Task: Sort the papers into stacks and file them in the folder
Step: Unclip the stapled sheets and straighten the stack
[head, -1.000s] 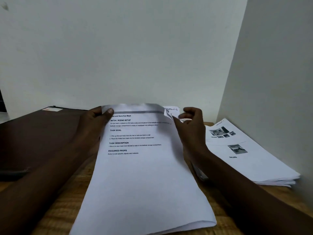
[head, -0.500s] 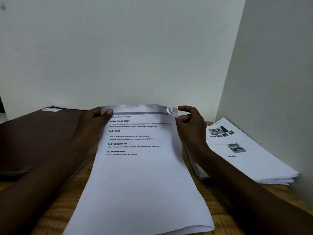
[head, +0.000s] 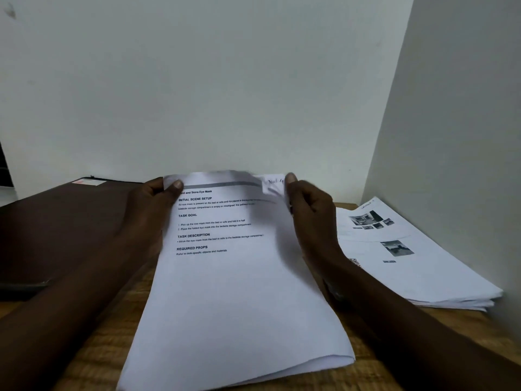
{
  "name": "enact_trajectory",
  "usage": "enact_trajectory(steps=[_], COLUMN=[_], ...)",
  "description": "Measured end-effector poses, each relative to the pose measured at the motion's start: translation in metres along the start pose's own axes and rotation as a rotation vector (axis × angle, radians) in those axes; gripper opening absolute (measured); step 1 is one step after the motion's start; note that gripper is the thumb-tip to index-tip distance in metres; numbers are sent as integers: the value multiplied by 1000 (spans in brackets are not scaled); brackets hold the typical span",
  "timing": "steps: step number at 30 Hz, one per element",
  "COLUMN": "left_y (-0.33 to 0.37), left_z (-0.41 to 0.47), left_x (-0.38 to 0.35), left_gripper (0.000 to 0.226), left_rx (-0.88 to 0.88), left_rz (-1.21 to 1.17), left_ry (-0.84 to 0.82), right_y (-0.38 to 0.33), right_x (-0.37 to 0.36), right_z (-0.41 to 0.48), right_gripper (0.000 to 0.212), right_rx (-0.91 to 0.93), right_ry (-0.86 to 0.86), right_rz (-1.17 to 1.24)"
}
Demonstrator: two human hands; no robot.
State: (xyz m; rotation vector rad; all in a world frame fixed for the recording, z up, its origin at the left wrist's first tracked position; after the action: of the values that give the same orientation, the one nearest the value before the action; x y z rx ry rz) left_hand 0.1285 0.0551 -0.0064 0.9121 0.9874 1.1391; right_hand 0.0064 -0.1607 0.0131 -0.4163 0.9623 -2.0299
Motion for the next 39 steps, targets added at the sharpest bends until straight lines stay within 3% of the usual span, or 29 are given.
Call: enact_trajectory(steps=[2, 4, 6, 11, 14, 17, 21, 28, 32, 36, 38, 39], left_y=[0, 1, 1, 4, 5, 5, 5, 6, 5, 4, 4, 3], left_z=[0, -1, -1, -4, -4, -5, -6, -8, -7, -4, -1, 1], left_x=[0, 0, -2, -4, -4, -5, -5, -7, -6, -3, 1, 2], left_gripper=[13, 12, 16, 14, 20, 25, 16, 11, 10, 11, 12, 11], left_rx=[-7, -17, -25, -34, -31, -26, -37, -42, -49, -41, -20, -3], left_rz=[7, 11, 4, -7, 7, 7, 5, -16, 5, 13, 11, 3], left_ry=[-14, -22, -28, -72, -94, -116, -110, -114, -84, -55, -54, -58], right_y=[0, 1, 4, 16, 20, 19, 16, 11, 9, 13, 15, 16], right_x=[-5, -6, -1, 7, 8, 12, 15, 17, 15, 3, 1, 2], right_z=[-3, -5, -3, 2, 4, 6, 8, 8, 7, 7, 5, 4], right_gripper=[50, 31, 11, 61, 72, 56, 31, 22, 8, 84, 88, 76], right_rx=[-134, -200, -206, -235, -247, -276, -178, -95, -154, -447, -456, -436], right_ry=[-57, -48, -17, 62, 60, 68, 84, 70, 69, -78, -161, -194], right_rz=[122, 155, 38, -115, -112, -38, -97, -153, -75, 240, 198, 151])
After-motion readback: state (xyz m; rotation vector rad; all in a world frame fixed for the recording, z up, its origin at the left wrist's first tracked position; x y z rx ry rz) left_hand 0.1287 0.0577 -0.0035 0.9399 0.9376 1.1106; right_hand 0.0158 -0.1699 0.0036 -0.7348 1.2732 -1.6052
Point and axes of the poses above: each hand's wrist, its own z-axis towards the middle knuckle, its own x-axis out of the back of the hand, y = z × x, the point moved 3 cm from there along z, towards the middle knuckle, and after that the axes turned 9 degrees about z, right-handed, at the moved point
